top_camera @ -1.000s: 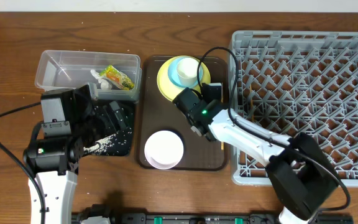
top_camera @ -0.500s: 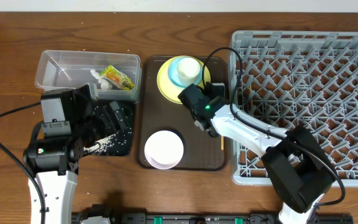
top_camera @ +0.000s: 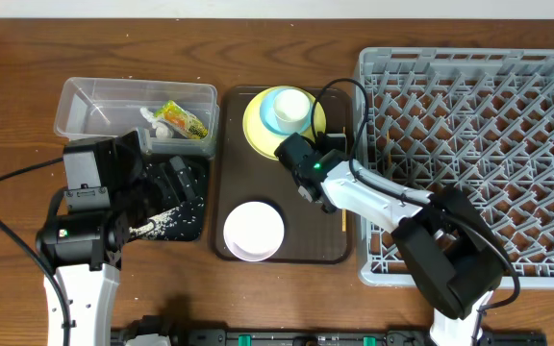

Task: Sort waste into correct bins and load items into the dishwasher rack
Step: 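Grasp the second chopstick with the right gripper and lift it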

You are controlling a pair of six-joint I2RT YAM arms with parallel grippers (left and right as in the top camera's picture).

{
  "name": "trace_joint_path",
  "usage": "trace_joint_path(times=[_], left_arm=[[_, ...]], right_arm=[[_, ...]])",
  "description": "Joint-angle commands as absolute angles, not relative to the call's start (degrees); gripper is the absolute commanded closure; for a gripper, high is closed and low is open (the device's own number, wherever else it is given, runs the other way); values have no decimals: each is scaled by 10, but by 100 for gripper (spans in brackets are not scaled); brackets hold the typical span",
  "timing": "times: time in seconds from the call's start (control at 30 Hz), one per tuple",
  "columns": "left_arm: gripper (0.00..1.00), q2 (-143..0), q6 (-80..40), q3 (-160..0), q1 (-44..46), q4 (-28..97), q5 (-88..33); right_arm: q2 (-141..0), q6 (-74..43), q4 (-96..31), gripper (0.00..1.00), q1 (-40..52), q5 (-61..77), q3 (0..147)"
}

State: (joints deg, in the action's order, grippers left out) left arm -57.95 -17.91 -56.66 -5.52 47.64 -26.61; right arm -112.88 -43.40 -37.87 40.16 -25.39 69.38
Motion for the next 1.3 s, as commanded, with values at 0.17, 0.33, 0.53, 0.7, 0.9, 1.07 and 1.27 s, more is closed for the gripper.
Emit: trace_joint_path(times=[0.17,0.33,0.53,0.7,0.9,1.07,1.27], left_arm=[[11,-580,-172,-569,-58,477,-263],[11,-580,-172,-569,-58,477,-263],[10,-580,-172,-569,-58,477,-263],[10,-580,-172,-569,-58,477,-263],[10,-580,-172,-569,-58,477,-263],[10,-580,-172,-569,-58,477,-263],[11,-580,-172,-569,-58,477,-263]], right_arm=[[-1144,-443,-368,62,384,-176,695],[-1144,-443,-364,63,379,-133,695],[-1144,-441,-365,71,379,-130,695],[-1144,-436,-371,77,371,-134,695],[-1144,-436,-377,80,371,-132,695],[-1144,-436,-395,81,371,-132,695],[-1144,-436,-391,98,371,-132,695]])
